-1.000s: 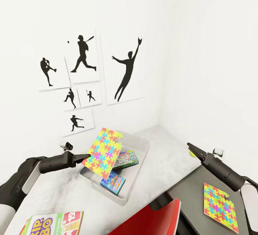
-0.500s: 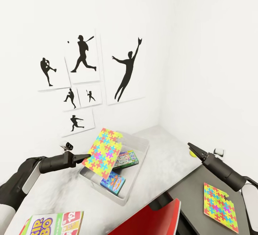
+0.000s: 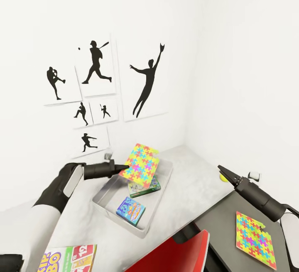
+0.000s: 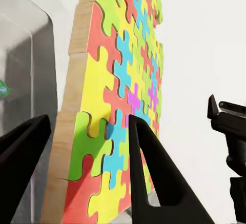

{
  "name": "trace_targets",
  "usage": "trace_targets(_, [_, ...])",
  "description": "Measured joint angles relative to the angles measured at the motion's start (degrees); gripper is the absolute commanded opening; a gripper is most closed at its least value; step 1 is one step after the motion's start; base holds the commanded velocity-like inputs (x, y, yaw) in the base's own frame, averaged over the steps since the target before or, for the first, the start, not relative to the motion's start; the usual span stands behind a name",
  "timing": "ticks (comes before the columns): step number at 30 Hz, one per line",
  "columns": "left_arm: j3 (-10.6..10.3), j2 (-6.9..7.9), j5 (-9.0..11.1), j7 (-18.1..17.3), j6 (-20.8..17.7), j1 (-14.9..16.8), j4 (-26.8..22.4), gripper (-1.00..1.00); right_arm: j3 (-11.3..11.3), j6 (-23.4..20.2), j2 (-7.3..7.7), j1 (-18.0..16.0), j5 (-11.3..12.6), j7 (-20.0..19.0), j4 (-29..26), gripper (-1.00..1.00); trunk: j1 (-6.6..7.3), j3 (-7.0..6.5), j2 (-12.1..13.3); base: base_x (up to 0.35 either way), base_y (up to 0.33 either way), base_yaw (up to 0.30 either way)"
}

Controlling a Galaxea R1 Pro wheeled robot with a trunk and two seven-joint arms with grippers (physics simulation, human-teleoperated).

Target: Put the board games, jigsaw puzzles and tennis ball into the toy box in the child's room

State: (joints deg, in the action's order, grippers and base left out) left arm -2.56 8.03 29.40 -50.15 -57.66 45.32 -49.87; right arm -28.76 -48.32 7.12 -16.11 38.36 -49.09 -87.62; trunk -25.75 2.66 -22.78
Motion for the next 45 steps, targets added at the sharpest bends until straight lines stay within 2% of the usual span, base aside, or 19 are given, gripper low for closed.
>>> trace_targets(2, [0.0,-0.38,-0.7,1.9,0.1,0.7,1.3,-1.0,0.0,0.0,0.0,0.0,0.0,0.0,0.0,1.0,0.0,0.0,0.0,0.0,0.0,0.0])
trace_targets(5, [-0.1,-0.66,-3.9,4.1,0.5,1.2,2.3,-1.0,0.0,0.0,0.0,0.0,0.0,0.0,0.1,1.0,0.0,0.0,0.0,0.0,0.0,0.0])
trace_targets(6, [0.0,-0.7,-5.4,4.3,0.6,1.3,2.5,-1.0,0.0,0.0,0.0,0.0,0.0,0.0,0.1,1.0,0.0,0.0,0.0,0.0,0.0,0.0])
trace_targets(7, [0.0,-0.74,-6.1,4.4,0.5,1.4,2.5,-1.0,0.0,0.0,0.0,0.0,0.0,0.0,0.0,1.0,0.0,0.0,0.0,0.0,0.0,0.0])
trace_targets(9, [0.0,-0.81,-9.2,4.7,0.9,1.4,2.7,-1.0,0.0,0.0,0.0,0.0,0.0,0.0,0.0,1.0,0.0,0.0,0.0,0.0,0.0,0.0])
trace_targets(10, [0.0,-0.82,-9.8,4.8,1.0,1.4,2.7,-1.0,0.0,0.0,0.0,0.0,0.0,0.0,0.1,1.0,0.0,0.0,0.0,0.0,0.0,0.0])
trace_targets(12, [0.0,-0.85,-12.1,4.9,2.1,1.4,3.5,-1.0,0.0,0.0,0.0,0.0,0.0,0.0,0.1,1.0,0.0,0.0,0.0,0.0,0.0,0.0])
trace_targets(14, [0.0,-0.86,-13.3,4.9,3.3,1.5,4.9,-1.0,0.0,0.0,0.0,0.0,0.0,0.0,0.1,1.0,0.0,0.0,0.0,0.0,0.0,0.0])
trace_targets(19, [0.0,-0.88,-14.4,4.8,4.4,1.5,6.2,-1.0,0.0,0.0,0.0,0.0,0.0,0.0,0.1,1.0,0.0,0.0,0.0,0.0,0.0,0.0])
trace_targets(30, [0.0,-0.93,-18.4,4.6,5.4,1.5,7.4,-1.0,0.0,0.0,0.0,0.0,0.0,0.0,0.1,1.0,0.0,0.0,0.0,0.0,0.0,0.0])
trace_targets(33, [-0.3,-0.96,-18.8,4.6,5.9,1.5,7.7,-1.0,0.0,0.0,0.0,0.0,0.0,0.0,0.1,1.0,0.0,0.0,0.0,0.0,0.0,0.0])
trace_targets(38, [-2.3,-0.97,-18.9,4.6,6.1,1.5,7.9,-1.0,0.0,0.0,0.0,0.0,0.0,0.0,0.1,1.0,0.0,0.0,0.0,0.0,0.0,0.0])
trace_targets(43, [-3.0,-1.03,-18.9,4.6,6.2,1.5,7.9,-1.0,0.0,0.0,0.0,0.0,0.0,0.0,0.1,1.0,0.0,0.0,0.0,0.0,0.0,0.0])
trace_targets(44, [-3.0,-1.03,-18.9,4.6,6.2,1.5,7.9,1.0,0.0,0.0,0.0,0.0,0.0,0.0,0.1,1.0,0.0,0.0,0.0,0.0,0.0,0.0])
trace_targets(45, [-3.0,-1.04,-18.8,4.6,6.2,1.5,7.9,1.0,0.0,0.0,0.0,0.0,0.0,0.0,0.1,1.0,0.0,0.0,0.0,0.0,0.0,0.0])
